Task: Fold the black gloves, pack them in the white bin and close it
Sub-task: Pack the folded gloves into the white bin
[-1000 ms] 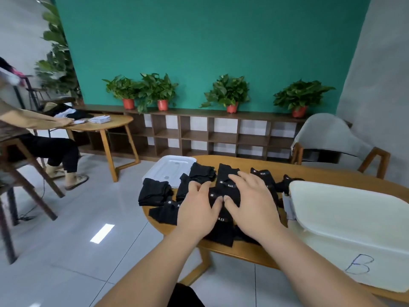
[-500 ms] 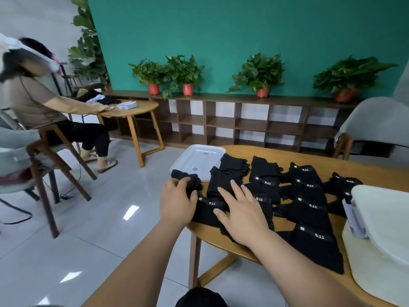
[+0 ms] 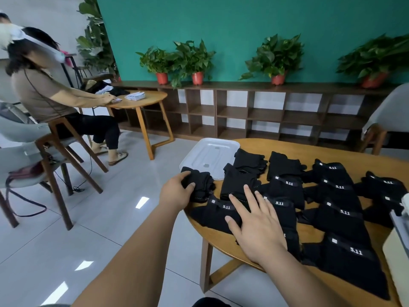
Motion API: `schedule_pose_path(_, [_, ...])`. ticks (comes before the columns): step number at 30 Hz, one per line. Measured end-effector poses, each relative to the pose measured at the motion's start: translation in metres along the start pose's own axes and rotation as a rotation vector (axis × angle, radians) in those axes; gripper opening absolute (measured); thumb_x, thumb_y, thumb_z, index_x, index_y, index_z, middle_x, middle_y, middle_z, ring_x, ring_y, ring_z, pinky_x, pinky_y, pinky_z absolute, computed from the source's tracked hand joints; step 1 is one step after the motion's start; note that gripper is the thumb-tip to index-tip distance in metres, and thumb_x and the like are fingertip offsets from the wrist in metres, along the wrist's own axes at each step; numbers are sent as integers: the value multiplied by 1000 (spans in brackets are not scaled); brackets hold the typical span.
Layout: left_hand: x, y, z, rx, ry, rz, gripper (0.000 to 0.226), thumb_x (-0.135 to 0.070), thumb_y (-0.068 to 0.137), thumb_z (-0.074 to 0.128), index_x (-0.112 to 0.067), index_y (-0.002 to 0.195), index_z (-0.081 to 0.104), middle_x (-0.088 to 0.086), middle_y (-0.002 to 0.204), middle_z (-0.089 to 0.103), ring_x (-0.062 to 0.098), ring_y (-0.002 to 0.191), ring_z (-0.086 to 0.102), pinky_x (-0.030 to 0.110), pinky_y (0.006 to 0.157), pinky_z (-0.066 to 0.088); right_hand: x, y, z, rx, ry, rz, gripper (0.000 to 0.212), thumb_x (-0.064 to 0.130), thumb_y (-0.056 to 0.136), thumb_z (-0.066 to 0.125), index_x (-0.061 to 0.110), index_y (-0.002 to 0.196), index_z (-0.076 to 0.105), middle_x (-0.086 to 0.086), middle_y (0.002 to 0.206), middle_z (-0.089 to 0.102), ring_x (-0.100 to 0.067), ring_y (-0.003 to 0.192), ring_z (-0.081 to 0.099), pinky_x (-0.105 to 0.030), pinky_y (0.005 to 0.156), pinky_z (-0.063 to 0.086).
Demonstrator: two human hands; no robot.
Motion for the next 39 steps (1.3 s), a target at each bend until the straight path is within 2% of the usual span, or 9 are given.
schedule_pose_path(10, [4, 12, 9, 181, -245, -164, 40, -16, 89, 86, -32, 122, 71, 3, 125, 62, 30, 108, 66, 43, 95, 61, 0, -1, 2, 1, 4, 8, 65, 71, 103, 16, 49, 164, 11, 4, 175, -12, -24, 162, -1, -46, 131, 2])
schedule_pose_path(14, [1, 3, 7, 156, -407, -179, 41, -6, 85, 87, -33, 114, 72, 6, 120, 70, 29, 103, 71, 42, 88, 65, -3, -1, 3, 51, 30, 20, 64, 71, 104, 18, 50, 164, 8, 7, 174, -18, -22, 161, -6, -44, 131, -3])
schedule_pose_path(17, [-10, -8, -7, 52, -534, -119, 43, -1, 87, 84, -32, 115, 72, 5, 120, 70, 28, 102, 72, 43, 83, 66, -5, 2, 4, 105, 85, 29, 64, 71, 104, 23, 52, 163, 9, 11, 173, -19, -19, 161, -8, -42, 131, -4])
schedule_pose_path(20, [-35, -22, -31, -39, -555, 2, 45, -2, 89, 82, -36, 115, 71, -3, 121, 65, 23, 104, 70, 40, 81, 67, -8, 4, -6, 120, 297, 63, 56, 65, 104, 39, 54, 158, 27, 17, 173, -3, -15, 160, -1, -42, 131, 6])
schedule_pose_path(24, [-78, -45, -51, -79, -624, 129, 44, 1, 89, 80, -33, 115, 72, -6, 117, 65, 18, 98, 72, 37, 75, 67, -17, 10, -52, -80, 557, 152, 41, 50, 104, 55, 45, 145, 55, 20, 162, 35, -13, 154, 21, -37, 122, 29])
schedule_pose_path(27, [-116, -66, -52, -64, -638, 238, 44, 2, 89, 80, -35, 112, 72, -10, 115, 68, 8, 98, 70, 27, 76, 64, -17, 17, -83, -152, 725, 188, 50, 54, 101, 58, 45, 149, 49, 19, 156, 43, -11, 148, 33, -35, 116, 35])
schedule_pose_path(31, [-161, -90, -42, 31, -705, 316, 45, -2, 89, 80, -40, 112, 72, -16, 112, 72, 9, 104, 71, 31, 82, 64, -24, 24, -106, -97, 1076, 297, 73, 68, 92, 63, 49, 156, 33, 17, 152, 48, -10, 139, 49, -42, 114, 44])
schedule_pose_path(35, [-201, -114, -35, 129, -843, 362, 43, -2, 90, 81, -37, 115, 73, -19, 109, 72, 11, 104, 72, 31, 82, 64, -32, 16, -131, 9, 1414, 336, 58, 63, 88, 73, 49, 140, 52, 16, 129, 70, -11, 118, 69, -43, 104, 55])
schedule_pose_path(39, [-230, -124, -30, 183, -971, 356, 45, -4, 89, 82, -35, 120, 74, -9, 122, 72, 22, 115, 71, 46, 93, 63, -45, 4, -160, 44, 1653, 335, 45, 42, 90, 80, 33, 131, 64, 3, 119, 78, -20, 111, 74, -48, 105, 55])
Point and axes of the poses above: each hand's wrist, its own y-axis towards the middle knuckle, its own z-axis out of the palm, x = y × z, the point moved 9 cm from there along y, towards the middle knuckle
